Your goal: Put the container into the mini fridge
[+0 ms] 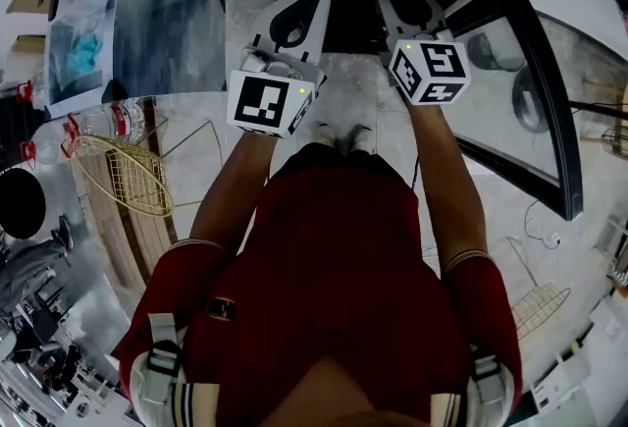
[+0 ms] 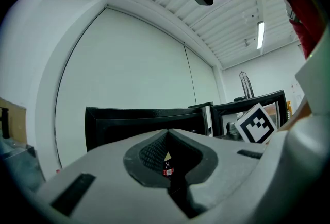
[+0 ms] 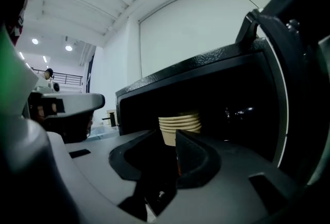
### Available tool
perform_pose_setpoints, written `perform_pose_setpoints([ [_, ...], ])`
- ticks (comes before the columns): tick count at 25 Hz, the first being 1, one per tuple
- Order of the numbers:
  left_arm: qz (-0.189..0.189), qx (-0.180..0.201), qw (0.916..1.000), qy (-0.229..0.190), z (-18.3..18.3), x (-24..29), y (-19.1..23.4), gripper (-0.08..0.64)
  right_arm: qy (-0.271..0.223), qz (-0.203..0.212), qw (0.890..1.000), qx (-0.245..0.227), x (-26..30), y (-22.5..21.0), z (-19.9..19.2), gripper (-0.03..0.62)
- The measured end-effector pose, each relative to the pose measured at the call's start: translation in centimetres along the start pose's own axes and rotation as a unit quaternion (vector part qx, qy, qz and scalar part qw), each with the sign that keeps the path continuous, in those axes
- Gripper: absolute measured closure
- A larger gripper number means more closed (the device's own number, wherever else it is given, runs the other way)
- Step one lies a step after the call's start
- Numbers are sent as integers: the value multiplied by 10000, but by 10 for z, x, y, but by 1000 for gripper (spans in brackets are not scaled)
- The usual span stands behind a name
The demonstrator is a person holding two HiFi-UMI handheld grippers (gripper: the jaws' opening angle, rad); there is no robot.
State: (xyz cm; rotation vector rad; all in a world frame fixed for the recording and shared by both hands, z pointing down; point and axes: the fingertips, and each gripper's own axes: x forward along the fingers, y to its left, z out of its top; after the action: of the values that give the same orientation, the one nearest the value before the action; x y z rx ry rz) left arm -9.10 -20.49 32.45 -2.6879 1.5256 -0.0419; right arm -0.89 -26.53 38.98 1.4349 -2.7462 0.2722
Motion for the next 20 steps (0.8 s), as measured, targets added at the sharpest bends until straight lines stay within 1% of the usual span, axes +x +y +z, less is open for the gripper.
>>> perform_pose_setpoints([
  [12, -104, -38, 9999, -128, 4, -16, -17, 554, -615, 277, 9977, -83, -60, 41, 43, 558],
  [20, -116, -54, 9996, -259, 13, -28, -29, 554, -820, 320, 9960, -131, -89, 54, 52, 592],
])
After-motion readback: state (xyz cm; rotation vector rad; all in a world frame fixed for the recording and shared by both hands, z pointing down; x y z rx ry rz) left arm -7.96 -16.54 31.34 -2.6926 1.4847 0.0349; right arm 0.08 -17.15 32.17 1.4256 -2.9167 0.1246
